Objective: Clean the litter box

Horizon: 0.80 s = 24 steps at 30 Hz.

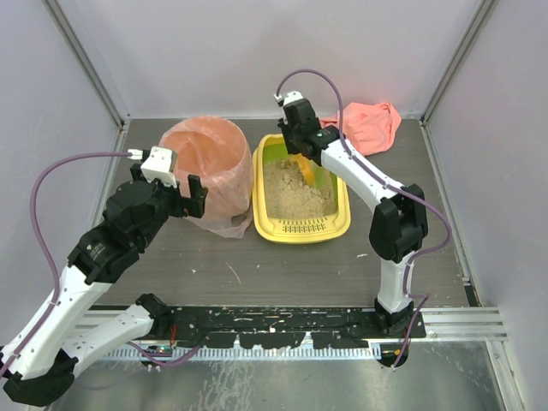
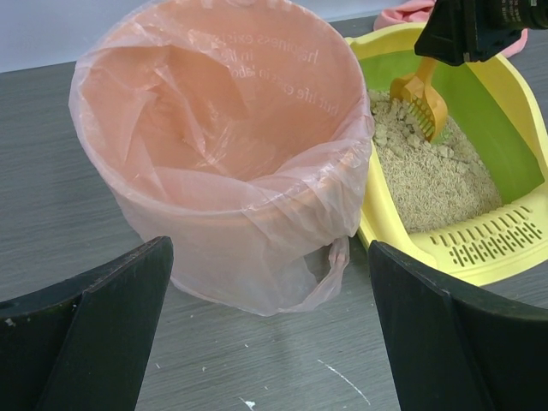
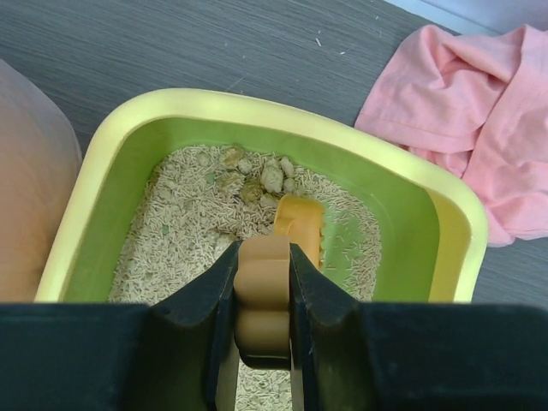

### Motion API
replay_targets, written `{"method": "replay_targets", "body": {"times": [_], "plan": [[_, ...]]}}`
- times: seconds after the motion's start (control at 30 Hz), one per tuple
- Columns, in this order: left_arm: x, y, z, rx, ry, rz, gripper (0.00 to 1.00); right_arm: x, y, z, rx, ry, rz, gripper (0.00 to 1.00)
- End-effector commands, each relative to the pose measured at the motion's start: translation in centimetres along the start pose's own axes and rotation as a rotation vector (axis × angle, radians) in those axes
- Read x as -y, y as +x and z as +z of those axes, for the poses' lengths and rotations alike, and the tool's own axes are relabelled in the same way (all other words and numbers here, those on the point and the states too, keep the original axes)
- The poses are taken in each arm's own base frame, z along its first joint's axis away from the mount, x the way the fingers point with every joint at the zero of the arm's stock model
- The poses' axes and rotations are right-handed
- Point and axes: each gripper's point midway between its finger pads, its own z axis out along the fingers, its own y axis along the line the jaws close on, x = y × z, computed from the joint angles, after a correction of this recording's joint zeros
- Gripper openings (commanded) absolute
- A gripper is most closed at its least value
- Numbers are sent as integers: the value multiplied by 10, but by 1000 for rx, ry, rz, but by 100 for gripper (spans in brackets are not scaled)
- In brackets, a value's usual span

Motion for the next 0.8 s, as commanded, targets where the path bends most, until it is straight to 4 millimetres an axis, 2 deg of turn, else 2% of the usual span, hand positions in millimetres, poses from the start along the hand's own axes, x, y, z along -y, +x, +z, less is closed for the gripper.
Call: {"method": "replay_targets", "body": {"times": [0.0,0.2,0.4,0.77], "plan": [[3,-25,-5,75,18,-46,98,-6,-40,-32,111,-157,205,1],[4,-24,-3,71,17,-46,98,21,-28,-37,139,-210,356,1],[7,-22,0,61,31,-50,98,44,-25,-44,179,-258,469,1],[8,-21,0,58,34,-55,98,45,-10,-46,194,-344,615,1]]}}
